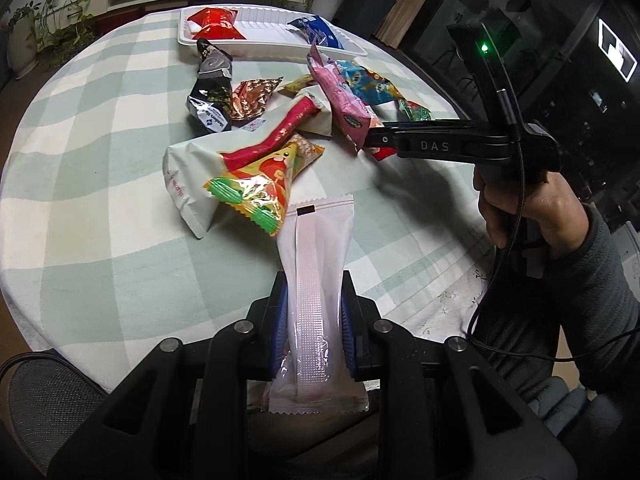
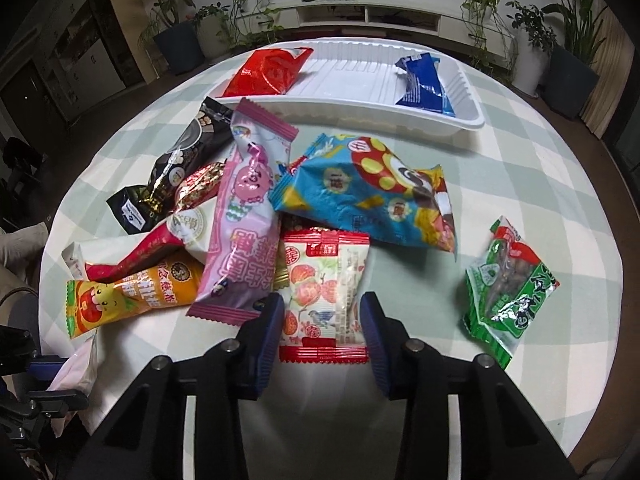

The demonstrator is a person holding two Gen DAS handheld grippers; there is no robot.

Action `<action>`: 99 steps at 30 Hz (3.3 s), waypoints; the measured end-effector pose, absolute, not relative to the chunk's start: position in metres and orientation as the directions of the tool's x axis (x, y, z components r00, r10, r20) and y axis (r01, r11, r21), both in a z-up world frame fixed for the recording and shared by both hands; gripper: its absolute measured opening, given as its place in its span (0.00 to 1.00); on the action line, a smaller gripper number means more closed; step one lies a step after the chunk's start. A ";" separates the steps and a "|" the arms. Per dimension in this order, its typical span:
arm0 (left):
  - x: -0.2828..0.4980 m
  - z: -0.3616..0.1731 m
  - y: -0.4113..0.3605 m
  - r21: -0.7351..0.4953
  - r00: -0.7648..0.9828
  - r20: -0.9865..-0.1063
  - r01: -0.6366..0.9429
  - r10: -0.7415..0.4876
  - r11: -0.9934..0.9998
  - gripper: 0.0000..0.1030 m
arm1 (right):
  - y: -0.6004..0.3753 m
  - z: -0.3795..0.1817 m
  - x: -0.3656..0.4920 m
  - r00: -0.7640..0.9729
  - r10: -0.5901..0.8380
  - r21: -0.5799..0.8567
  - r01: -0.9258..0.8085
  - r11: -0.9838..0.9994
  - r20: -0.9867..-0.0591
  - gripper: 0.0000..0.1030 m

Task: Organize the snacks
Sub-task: 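Lift the pink-white bar with the left tool while the right tool grasps the red-white candy pack, then lower both packets into the white tray and open both tools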

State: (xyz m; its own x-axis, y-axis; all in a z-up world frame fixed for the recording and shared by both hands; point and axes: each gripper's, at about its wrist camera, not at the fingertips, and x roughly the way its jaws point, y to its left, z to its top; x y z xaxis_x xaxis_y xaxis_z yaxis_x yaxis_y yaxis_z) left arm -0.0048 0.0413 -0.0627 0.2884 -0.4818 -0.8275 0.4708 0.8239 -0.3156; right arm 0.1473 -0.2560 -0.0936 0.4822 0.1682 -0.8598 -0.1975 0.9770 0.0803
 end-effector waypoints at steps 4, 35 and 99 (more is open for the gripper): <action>-0.007 -0.061 0.038 -0.333 0.285 -0.817 0.478 -0.502 0.813 0.20 | -0.259 -0.093 0.143 0.481 0.178 0.092 -0.198 0.976 -0.858 0.35; 0.049 0.007 0.084 -0.406 0.445 -0.686 0.421 -0.575 0.811 0.20 | -0.344 -0.033 0.102 0.606 0.345 0.405 -0.041 0.913 -0.717 0.31; 0.362 -0.057 -0.078 -0.185 0.410 -0.825 0.456 -0.390 0.871 0.45 | -0.291 -0.068 0.348 0.508 0.187 0.137 -0.134 0.981 -0.841 0.41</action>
